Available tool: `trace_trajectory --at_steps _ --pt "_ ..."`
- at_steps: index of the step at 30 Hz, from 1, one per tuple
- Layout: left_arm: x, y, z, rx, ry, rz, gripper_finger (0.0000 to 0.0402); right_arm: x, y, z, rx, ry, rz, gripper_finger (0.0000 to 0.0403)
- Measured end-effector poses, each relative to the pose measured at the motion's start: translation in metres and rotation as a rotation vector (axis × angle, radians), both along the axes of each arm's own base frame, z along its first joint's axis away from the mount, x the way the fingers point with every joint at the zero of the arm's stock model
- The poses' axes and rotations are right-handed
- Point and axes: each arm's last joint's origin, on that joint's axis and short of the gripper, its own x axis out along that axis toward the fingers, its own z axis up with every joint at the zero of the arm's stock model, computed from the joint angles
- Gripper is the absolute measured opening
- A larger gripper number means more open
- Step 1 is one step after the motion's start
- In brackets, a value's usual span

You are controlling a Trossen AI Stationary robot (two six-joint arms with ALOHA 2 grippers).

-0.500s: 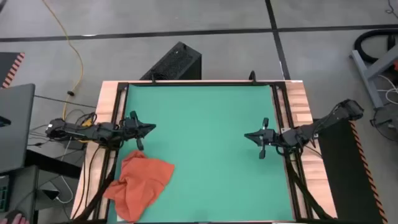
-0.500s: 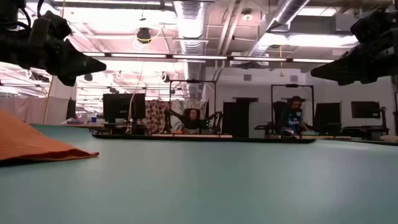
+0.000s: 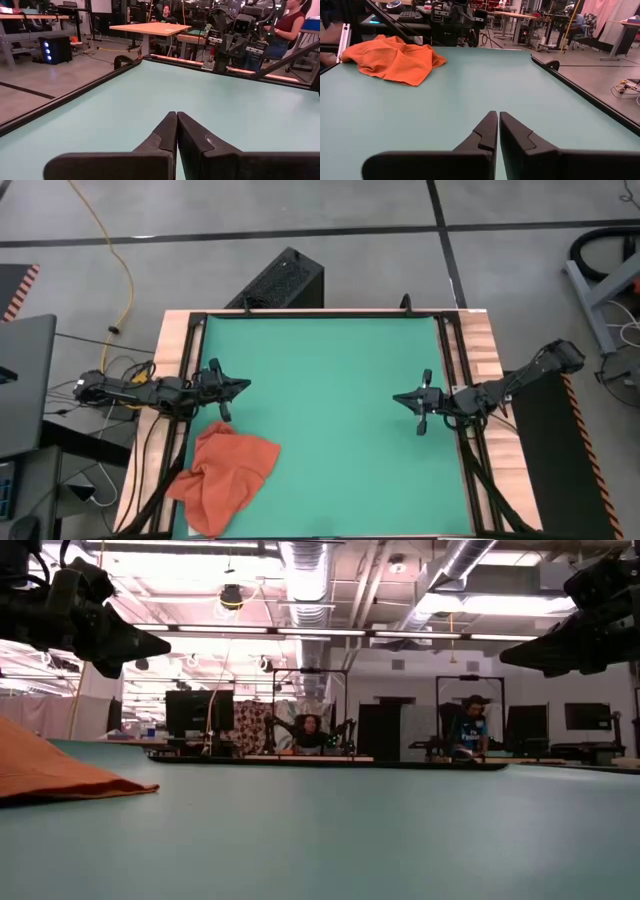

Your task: Roll towel into tight, uniform cylinder

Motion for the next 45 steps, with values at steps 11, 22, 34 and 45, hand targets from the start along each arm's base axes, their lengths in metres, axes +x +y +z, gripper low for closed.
trace_trajectory --at_steps 11,22,34,45 --pt "0.0000 0.0000 -0.0001 -0.002 -0.001 0.000 0.0000 0.0000 0.0000 0.0000 0.000 0.000 0.000 0.0042" --pt "0.0000 0.0000 -0.0001 -0.002 -0.001 0.000 0.0000 0.0000 0.0000 0.0000 0.000 0.000 0.000 0.0042" --pt "0.0000 0.0000 -0.0001 -0.003 -0.001 0.000 0.0000 0.0008 -0.0031 0.0000 -0.216 0.051 -0.003 0.0042" --pt "0.0000 0.0000 -0.0001 -0.099 -0.035 -0.002 0.0000 0.0019 -0.0049 0.0056 0.069 -0.068 -0.047 0.0042"
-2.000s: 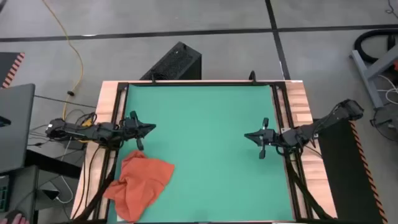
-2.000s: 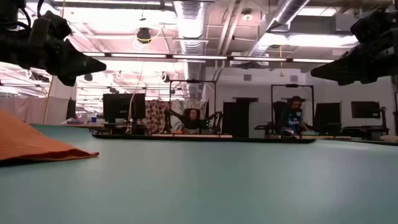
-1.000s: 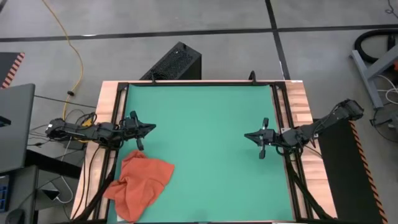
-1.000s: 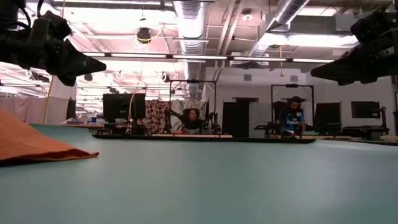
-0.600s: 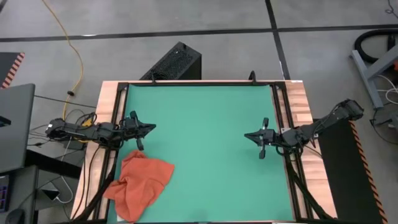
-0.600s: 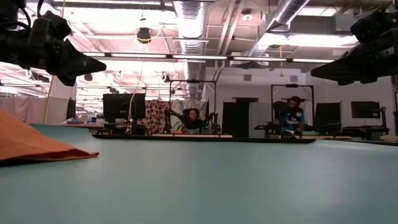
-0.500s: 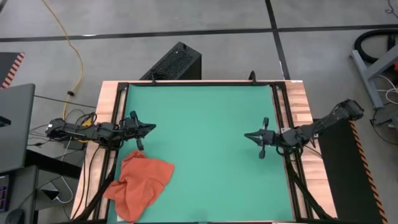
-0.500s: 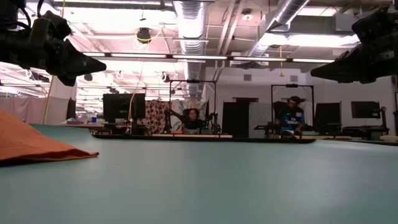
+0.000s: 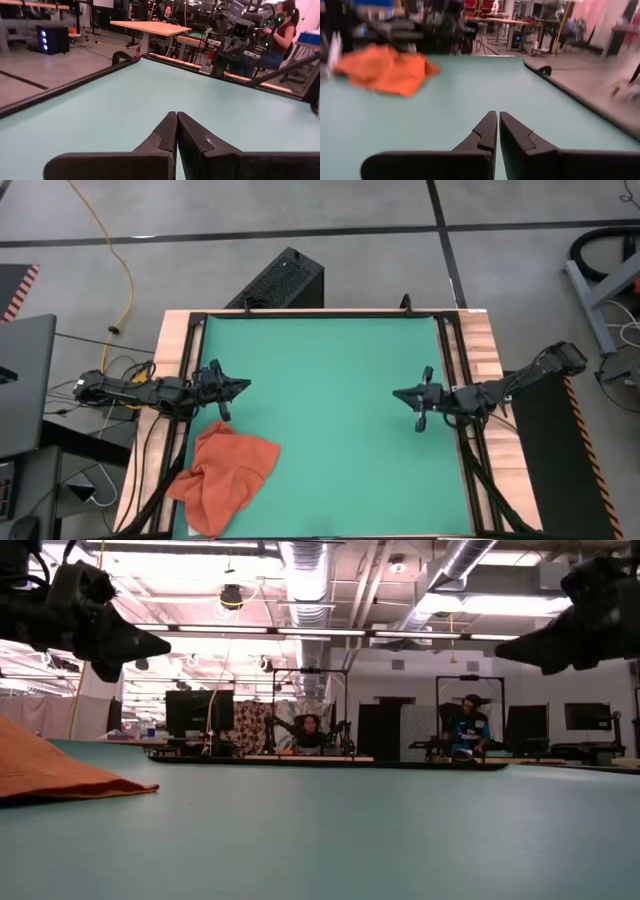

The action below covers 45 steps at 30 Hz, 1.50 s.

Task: Roll towel into tight, uniform cylinder
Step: Roll the orange towel

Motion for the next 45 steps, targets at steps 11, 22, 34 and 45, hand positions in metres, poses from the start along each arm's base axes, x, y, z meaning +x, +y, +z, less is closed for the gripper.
trace_trajectory --at_steps 11,22,34,45 --pt "-0.006 -0.011 0.040 -0.053 -0.135 -0.378 0.0021 0.000 -0.004 0.019 0.662 -0.359 -0.017 0.0042" --pt "-0.011 -0.018 0.109 -0.086 -0.208 -0.455 0.0090 0.007 -0.021 0.052 0.471 -0.427 -0.043 0.0039" --pt "-0.015 -0.019 0.197 -0.012 0.115 -0.476 0.0092 0.061 -0.001 0.147 0.134 -0.339 0.149 0.0027" --pt "-0.020 -0.014 0.207 0.035 0.234 -0.346 0.0092 0.238 0.036 0.118 -0.183 0.218 0.227 0.0121"
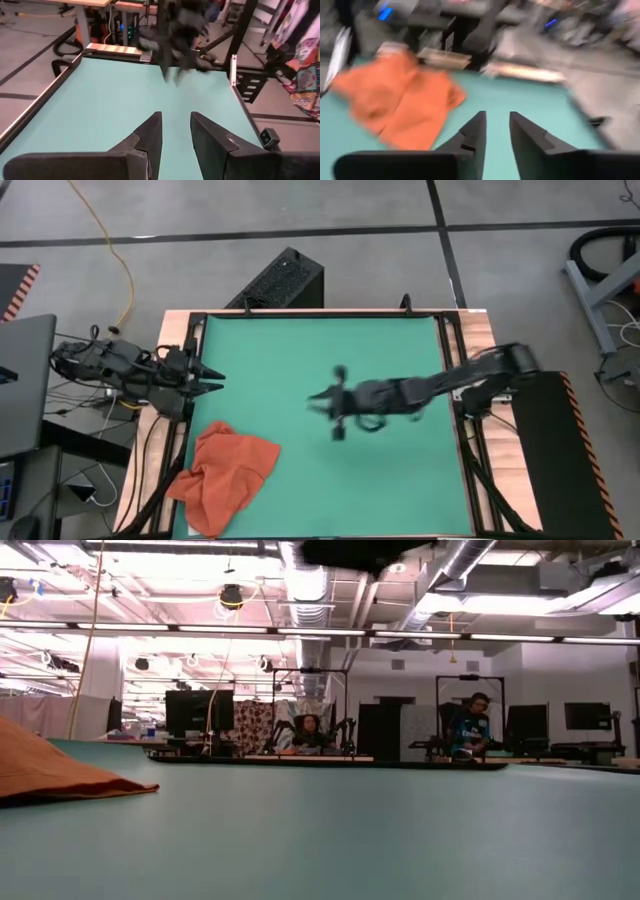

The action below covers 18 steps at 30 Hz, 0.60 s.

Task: Roll towel into tight, uniform cylinder
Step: Roll the orange towel

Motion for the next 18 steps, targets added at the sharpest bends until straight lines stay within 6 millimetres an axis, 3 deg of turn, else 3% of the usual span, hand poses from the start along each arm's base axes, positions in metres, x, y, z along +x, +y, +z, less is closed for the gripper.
trace_trajectory --at_steps 4,8,12,18 --pt "-0.001 0.000 -0.003 0.021 0.031 0.000 0.0092 0.056 0.018 -0.039 -0.041 0.107 0.145 0.0154" --pt "-0.001 0.000 -0.006 0.038 0.063 -0.002 0.0092 0.092 0.038 -0.065 -0.122 0.152 0.244 0.0166" --pt "-0.001 0.001 -0.007 0.044 0.078 -0.001 0.0092 0.114 0.054 -0.091 -0.185 0.193 0.300 0.0162" --pt "-0.002 0.002 -0.009 0.098 0.089 0.038 0.0092 0.134 0.062 -0.108 -0.190 0.181 0.422 0.0155"
